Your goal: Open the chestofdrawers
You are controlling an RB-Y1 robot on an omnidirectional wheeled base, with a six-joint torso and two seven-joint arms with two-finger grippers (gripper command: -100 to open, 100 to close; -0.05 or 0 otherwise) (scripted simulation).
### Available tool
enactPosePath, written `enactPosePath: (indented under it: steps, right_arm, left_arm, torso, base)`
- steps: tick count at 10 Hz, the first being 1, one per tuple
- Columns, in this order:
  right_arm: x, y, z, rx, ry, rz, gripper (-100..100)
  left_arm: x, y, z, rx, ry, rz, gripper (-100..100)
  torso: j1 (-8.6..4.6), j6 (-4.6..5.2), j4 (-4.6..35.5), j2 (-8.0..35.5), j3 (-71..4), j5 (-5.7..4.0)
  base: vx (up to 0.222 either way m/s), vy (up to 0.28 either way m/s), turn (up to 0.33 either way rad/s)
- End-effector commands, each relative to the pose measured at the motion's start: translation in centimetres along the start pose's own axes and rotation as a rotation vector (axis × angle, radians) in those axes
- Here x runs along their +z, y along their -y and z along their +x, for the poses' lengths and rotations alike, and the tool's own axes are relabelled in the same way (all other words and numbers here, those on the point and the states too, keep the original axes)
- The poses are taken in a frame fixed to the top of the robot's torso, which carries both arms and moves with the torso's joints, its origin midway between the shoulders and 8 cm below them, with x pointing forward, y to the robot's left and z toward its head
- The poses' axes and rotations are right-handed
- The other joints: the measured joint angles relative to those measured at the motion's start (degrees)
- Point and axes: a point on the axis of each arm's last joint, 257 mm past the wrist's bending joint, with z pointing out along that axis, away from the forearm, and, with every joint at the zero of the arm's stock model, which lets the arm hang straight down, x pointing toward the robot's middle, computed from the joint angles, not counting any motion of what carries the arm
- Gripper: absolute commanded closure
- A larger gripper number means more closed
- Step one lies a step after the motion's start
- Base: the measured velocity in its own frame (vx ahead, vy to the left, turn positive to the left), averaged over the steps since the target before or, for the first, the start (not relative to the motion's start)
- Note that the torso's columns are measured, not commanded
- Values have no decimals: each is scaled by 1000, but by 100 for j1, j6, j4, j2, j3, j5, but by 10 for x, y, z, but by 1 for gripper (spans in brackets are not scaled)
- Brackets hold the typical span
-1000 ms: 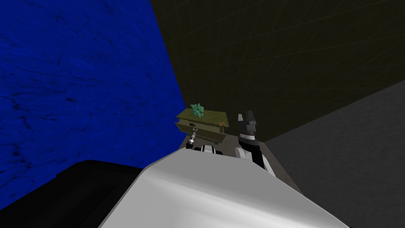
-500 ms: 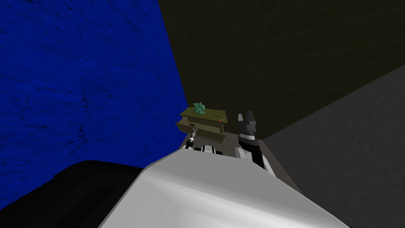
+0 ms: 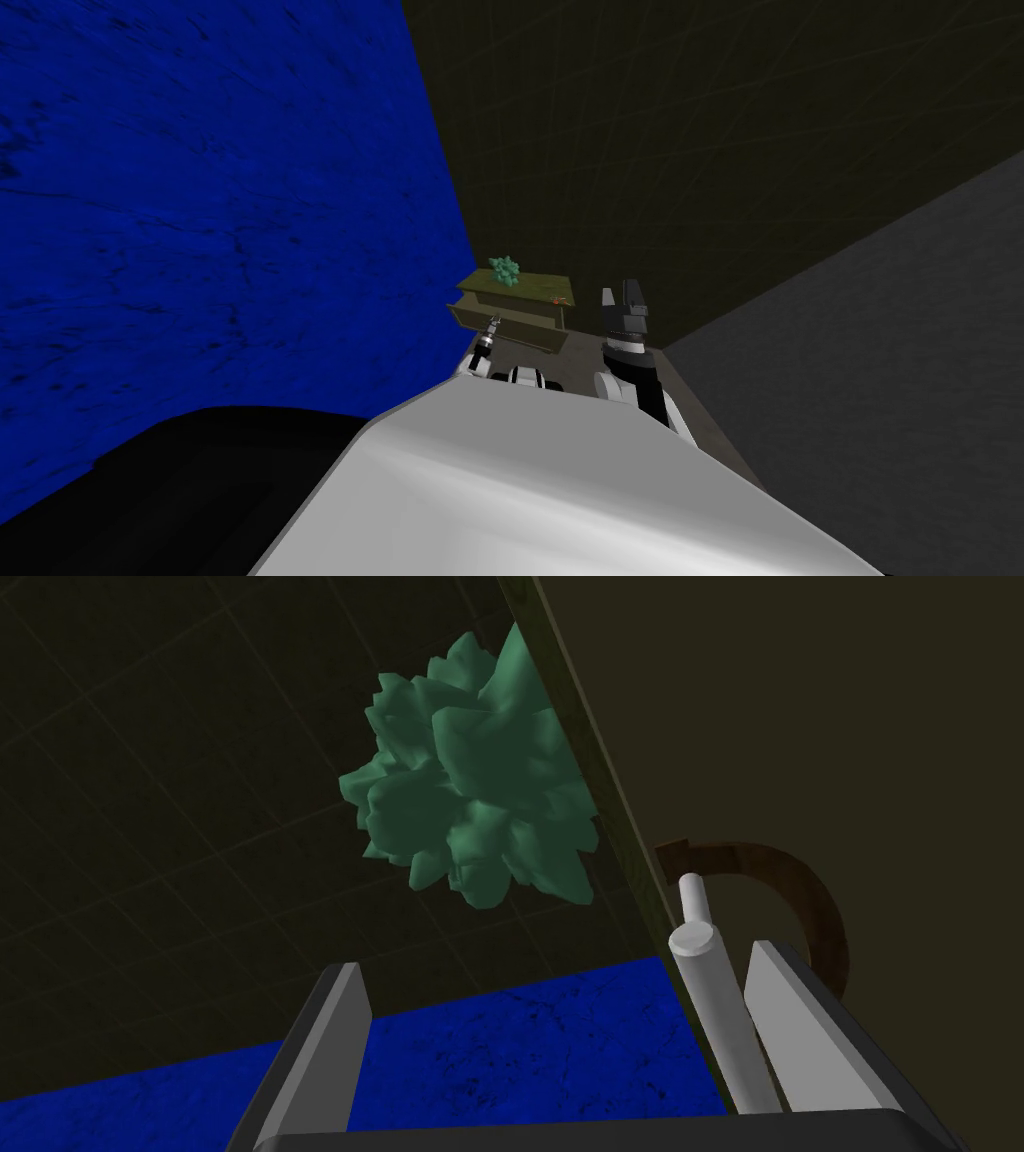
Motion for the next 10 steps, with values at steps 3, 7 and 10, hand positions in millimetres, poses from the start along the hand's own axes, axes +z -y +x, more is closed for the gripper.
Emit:
enactPosePath:
  steps: [3,7,10]
  right_arm:
    - [0,0,0,0,0,0,0]
    - [0,0,0,0,0,0,0]
    - [0,0,0,0,0,0,0]
  left_arm:
    - [27,10,-9,-3,-1,-1,-100]
    - [19,-3,-5,-8,-8,-33,0]
    - [17,-5,-4,-9,-9,-39,0]
  torso:
    - [-18,-9,27,16,7,-18]
    - [-10,0,8,0,-2,-7]
    - [-6,0,-1,-9,-6,-3]
  base:
    - [-59,-6,3]
    - [0,0,0]
    - [0,0,0]
